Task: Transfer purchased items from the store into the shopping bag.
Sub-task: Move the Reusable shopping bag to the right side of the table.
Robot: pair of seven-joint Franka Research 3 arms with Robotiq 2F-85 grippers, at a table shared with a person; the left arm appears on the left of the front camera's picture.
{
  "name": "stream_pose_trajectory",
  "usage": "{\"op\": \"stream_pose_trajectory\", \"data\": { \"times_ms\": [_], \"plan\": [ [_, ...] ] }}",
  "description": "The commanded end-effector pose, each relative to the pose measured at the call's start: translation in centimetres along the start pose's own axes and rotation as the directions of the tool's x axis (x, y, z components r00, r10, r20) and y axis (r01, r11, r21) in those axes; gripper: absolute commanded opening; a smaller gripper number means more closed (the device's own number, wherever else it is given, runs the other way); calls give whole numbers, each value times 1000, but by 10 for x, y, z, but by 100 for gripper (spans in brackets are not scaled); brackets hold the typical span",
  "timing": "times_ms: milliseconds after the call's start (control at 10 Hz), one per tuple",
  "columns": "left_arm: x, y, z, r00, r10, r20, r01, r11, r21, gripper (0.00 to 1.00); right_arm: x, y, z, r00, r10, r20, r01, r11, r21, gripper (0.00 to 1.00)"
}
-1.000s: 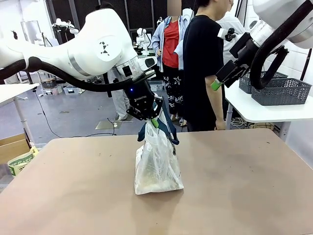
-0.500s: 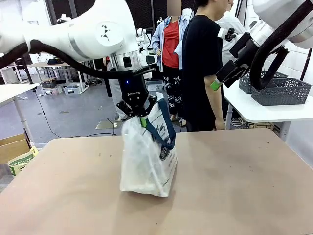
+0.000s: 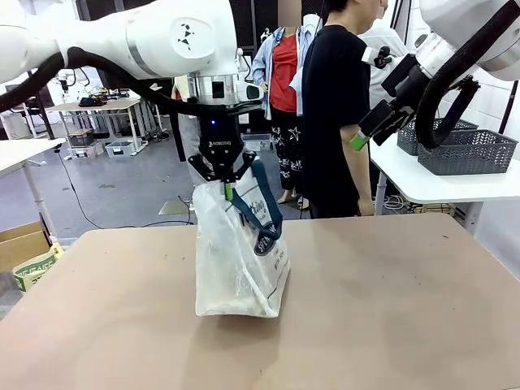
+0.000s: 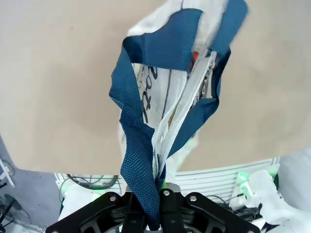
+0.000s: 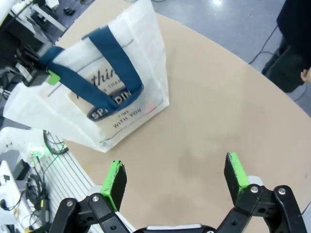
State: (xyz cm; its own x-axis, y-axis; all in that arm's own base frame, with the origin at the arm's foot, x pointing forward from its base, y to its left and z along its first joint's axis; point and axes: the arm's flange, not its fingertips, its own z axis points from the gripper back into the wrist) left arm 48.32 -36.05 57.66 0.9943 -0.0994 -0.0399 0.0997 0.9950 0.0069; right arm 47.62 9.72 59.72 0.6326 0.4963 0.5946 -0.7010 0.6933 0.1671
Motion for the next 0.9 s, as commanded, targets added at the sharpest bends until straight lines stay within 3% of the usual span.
{"op": "stream_pose_trajectory", "data": {
  "times_ms": [0, 600, 800],
  "plan": [
    [-4, 22, 22, 996, 75, 49, -79, 992, 96, 0, -6, 1, -3, 1000, 15, 4, -15, 1000, -15, 100],
    [-30, 135, 34, 955, 235, 182, -263, 953, 152, 0, -6, 1, -3, 1000, 15, 4, -15, 1000, -15, 100],
    [-39, 168, 25, 962, 182, 205, -214, 966, 146, 0, -6, 1, -3, 1000, 15, 4, -15, 1000, -15, 100]
  ]
}}
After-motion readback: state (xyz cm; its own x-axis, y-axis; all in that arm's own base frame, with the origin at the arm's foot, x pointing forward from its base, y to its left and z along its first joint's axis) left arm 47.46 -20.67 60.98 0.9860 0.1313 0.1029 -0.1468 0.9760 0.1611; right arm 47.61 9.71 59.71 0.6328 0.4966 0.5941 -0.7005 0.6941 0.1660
